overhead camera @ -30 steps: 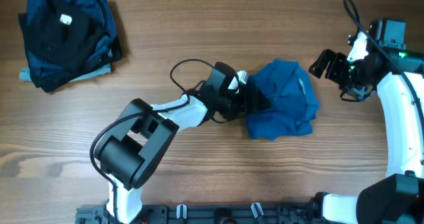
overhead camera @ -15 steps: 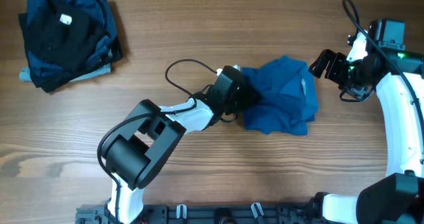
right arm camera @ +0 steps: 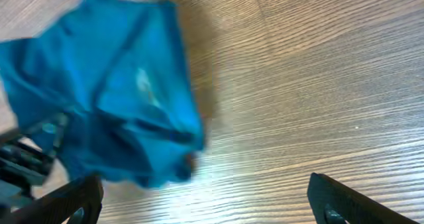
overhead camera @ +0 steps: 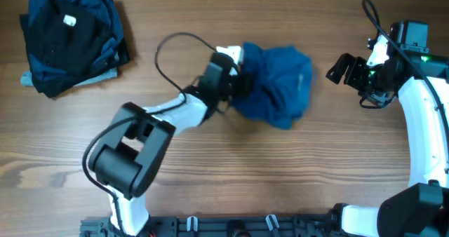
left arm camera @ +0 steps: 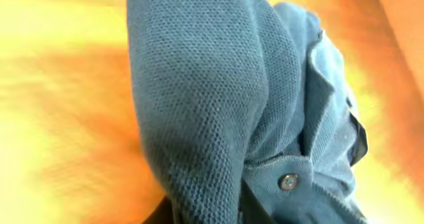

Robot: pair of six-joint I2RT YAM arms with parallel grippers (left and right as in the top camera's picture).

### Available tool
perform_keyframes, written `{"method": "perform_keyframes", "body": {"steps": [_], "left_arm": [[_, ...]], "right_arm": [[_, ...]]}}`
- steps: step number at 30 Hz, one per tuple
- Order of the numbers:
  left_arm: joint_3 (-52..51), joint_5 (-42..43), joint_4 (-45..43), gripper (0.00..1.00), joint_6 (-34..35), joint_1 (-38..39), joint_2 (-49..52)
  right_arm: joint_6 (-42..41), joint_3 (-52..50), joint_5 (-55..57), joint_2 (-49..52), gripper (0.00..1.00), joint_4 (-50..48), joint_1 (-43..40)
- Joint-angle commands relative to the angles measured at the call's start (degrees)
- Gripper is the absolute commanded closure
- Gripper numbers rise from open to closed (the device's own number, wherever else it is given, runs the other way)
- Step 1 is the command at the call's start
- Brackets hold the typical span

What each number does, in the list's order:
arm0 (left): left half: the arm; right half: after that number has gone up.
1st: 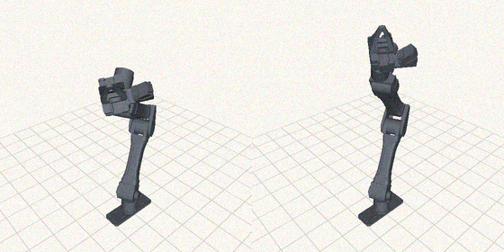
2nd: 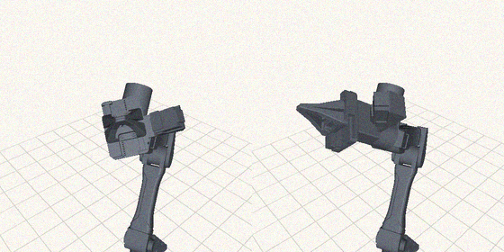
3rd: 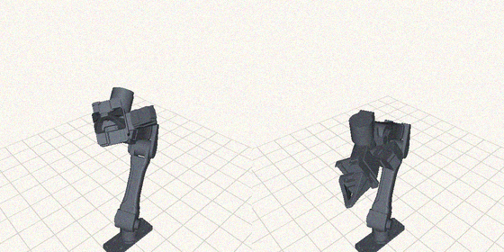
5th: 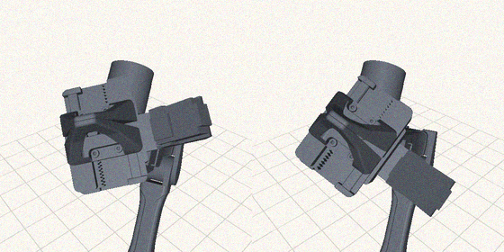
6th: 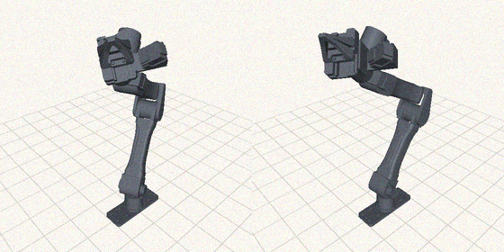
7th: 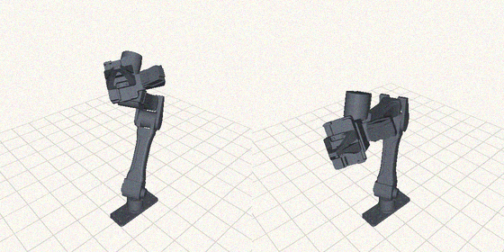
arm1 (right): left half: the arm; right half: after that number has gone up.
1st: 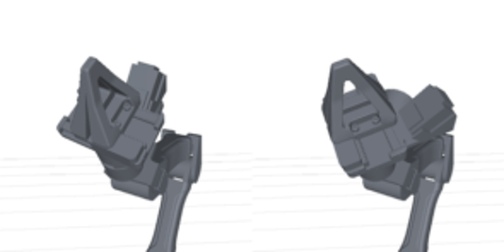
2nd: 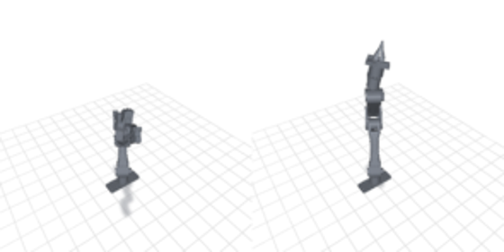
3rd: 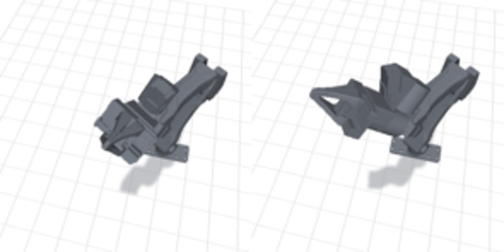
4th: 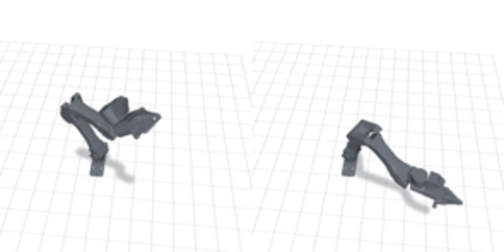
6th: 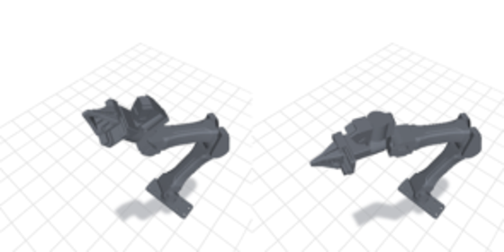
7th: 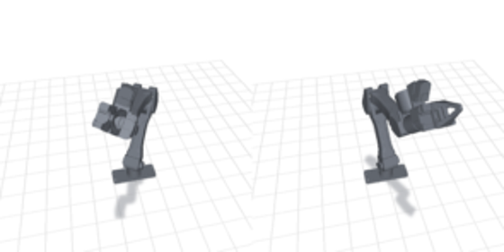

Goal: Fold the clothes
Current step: 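Carry the teal bundle with the left gripper onto the upper-left clothes stack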

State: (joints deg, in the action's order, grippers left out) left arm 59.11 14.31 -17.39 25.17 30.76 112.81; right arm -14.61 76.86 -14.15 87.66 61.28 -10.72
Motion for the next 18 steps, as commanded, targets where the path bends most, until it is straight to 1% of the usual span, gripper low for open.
{"method": "perform_keyframes", "body": {"steps": [1,2,5,7,9,11,14,18], "left_arm": [[1.0,-5.6,-5.0,0.86,-16.4,-5.4,-2.2],[1.0,-7.6,-6.5,0.87,-20.0,-7.2,-2.2],[1.0,-8.1,-7.4,0.85,-25.3,-10.9,-2.2],[1.7,-9.9,-7.5,0.87,-28.4,-13.9,-2.2],[2.9,-10.3,-7.5,0.87,-33.7,-16.7,-2.2],[4.7,-11.7,-7.5,0.89,-35.5,-19.6,-2.2],[8.0,-12.1,-7.3,0.88,-35.5,-24.5,-2.3],[9.6,-12.3,-7.1,0.84,-35.5,-30.8,-2.3]], "right_arm": [[1.1,-0.4,-0.8,-0.8,0.0,0.3,-0.2],[1.1,-0.4,-0.8,-0.8,0.0,0.7,-0.2],[1.1,-0.4,-0.8,-0.8,0.0,0.9,-0.2],[1.1,-0.4,-0.8,-0.8,0.0,1.0,-0.2],[1.1,-0.4,-0.8,-0.8,0.0,1.2,-0.2],[1.1,-0.4,-0.8,-0.8,0.0,1.6,-0.2],[1.1,-0.4,-0.7,-0.8,0.0,1.8,-0.2],[1.1,-0.4,-0.8,-0.8,0.0,1.8,-0.2]]}}
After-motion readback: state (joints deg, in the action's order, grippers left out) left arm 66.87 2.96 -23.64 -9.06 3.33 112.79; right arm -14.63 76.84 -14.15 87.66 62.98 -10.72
